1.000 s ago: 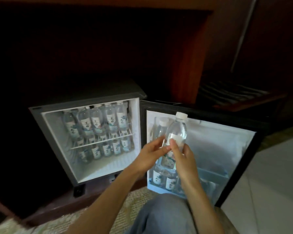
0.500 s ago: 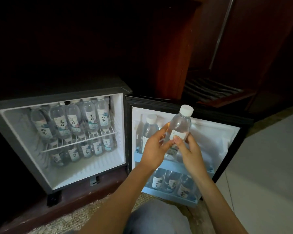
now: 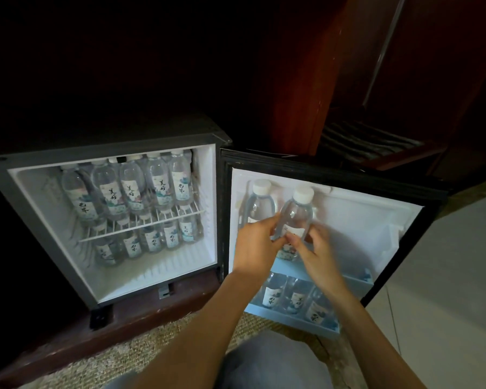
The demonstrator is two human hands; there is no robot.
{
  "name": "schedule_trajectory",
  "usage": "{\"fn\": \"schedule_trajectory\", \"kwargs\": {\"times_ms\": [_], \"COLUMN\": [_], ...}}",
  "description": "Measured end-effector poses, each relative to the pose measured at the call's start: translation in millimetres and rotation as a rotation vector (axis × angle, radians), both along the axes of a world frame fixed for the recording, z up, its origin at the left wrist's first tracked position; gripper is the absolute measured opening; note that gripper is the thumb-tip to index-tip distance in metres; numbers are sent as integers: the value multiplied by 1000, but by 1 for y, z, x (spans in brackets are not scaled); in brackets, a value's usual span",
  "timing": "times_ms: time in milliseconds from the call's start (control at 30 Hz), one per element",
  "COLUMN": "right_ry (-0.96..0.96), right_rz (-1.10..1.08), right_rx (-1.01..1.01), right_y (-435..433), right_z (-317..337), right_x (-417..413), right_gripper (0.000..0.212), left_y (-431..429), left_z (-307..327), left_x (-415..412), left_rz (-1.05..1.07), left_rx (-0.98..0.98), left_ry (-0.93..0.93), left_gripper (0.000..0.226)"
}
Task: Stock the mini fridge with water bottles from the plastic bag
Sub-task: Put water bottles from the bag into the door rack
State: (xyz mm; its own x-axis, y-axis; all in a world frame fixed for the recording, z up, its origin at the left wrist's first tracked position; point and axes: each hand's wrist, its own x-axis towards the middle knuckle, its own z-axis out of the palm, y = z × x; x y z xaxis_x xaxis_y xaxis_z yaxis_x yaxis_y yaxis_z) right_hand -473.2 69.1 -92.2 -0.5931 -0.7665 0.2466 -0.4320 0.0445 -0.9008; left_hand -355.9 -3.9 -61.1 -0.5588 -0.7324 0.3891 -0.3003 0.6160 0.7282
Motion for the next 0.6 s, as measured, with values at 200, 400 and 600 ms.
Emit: {"fn": "schedule_trajectory", "kwargs": {"times_ms": [200, 400, 600], "right_ry": [-57, -183, -73], "right_rz": [-10, -37, -59], "right_rx": [-56, -50, 12], "right_y": [1, 1, 2], "right_z": [-11, -8, -10], "right_x": [5, 7, 11], "right_gripper": [32, 39, 31], "left_y": [-5, 0, 7], "left_z": [-6, -5, -12], "left_x": [3, 5, 7], "left_rz": [24, 142, 34], "left_rx": [58, 40, 96], "left_ry": [-27, -71, -231], "left_gripper": [47, 29, 14]}}
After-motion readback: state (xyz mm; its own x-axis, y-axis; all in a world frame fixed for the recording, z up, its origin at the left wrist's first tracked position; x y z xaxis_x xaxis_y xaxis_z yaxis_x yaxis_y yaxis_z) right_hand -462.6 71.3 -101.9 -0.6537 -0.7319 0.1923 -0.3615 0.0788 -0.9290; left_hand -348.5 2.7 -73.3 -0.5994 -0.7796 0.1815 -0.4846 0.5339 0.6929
